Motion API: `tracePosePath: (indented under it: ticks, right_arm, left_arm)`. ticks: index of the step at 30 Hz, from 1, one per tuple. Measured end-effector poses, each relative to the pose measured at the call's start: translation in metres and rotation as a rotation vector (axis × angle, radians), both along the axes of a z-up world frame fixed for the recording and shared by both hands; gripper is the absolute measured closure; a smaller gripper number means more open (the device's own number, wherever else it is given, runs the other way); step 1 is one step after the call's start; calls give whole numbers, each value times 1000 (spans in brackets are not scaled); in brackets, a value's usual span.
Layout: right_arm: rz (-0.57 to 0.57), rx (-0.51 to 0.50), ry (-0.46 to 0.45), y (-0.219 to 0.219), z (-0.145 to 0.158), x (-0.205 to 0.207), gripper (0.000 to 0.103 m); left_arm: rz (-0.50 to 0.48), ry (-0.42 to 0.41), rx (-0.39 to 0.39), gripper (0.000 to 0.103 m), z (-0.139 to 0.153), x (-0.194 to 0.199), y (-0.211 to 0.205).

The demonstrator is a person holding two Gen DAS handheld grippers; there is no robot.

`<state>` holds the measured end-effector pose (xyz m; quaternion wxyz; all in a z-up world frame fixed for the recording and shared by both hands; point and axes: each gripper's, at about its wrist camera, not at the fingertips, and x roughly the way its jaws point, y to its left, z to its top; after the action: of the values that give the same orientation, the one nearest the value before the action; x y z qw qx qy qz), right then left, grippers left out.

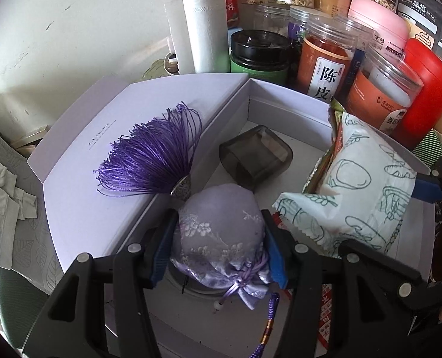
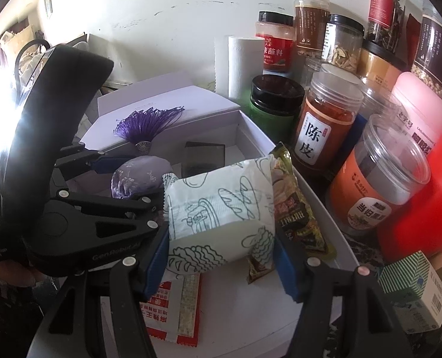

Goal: Organize objects
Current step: 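Lower pouch into box and open left gripper while right gripper releases tissue pack inside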

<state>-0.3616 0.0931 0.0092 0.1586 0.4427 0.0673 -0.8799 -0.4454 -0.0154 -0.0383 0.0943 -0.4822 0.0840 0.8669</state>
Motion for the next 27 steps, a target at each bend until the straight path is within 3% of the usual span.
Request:
tracePosePath:
  ticks: [9, 27]
  right_arm:
    - [5, -10, -42, -1, -1, 6, 34]
    - [-16, 37, 13, 3, 28, 36, 33]
  left_arm:
    - [27, -9, 7, 46, 1, 7, -5]
    - [44, 41, -6, 46, 35, 51, -5]
